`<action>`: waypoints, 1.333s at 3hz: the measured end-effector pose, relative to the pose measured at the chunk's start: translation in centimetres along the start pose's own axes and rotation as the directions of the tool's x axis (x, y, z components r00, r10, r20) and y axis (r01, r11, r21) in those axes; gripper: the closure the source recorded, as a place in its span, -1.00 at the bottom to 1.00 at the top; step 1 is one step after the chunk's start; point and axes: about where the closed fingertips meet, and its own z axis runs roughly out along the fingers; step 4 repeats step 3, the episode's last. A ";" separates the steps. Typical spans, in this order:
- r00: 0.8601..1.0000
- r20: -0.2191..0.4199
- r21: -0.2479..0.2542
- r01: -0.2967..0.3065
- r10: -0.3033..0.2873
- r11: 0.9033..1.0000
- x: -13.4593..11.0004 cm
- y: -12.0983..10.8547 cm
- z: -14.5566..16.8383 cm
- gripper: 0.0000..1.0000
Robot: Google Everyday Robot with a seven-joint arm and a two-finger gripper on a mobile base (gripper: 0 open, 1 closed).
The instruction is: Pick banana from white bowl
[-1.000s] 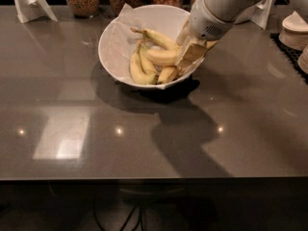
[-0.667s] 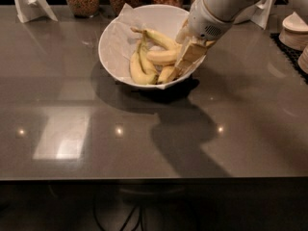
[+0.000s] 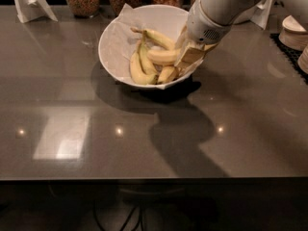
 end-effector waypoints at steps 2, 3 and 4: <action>1.000 -0.003 0.016 0.031 -0.031 0.999 -0.2 0.9 -2.4 1.00; 0.999 0.026 0.036 0.039 -0.040 0.999 0.1 1.6 -4.7 1.00; 0.999 0.026 0.036 0.039 -0.040 0.999 0.1 1.6 -4.7 1.00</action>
Offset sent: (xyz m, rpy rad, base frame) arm -0.0276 -0.0148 0.0355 -0.0156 -0.0497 0.0254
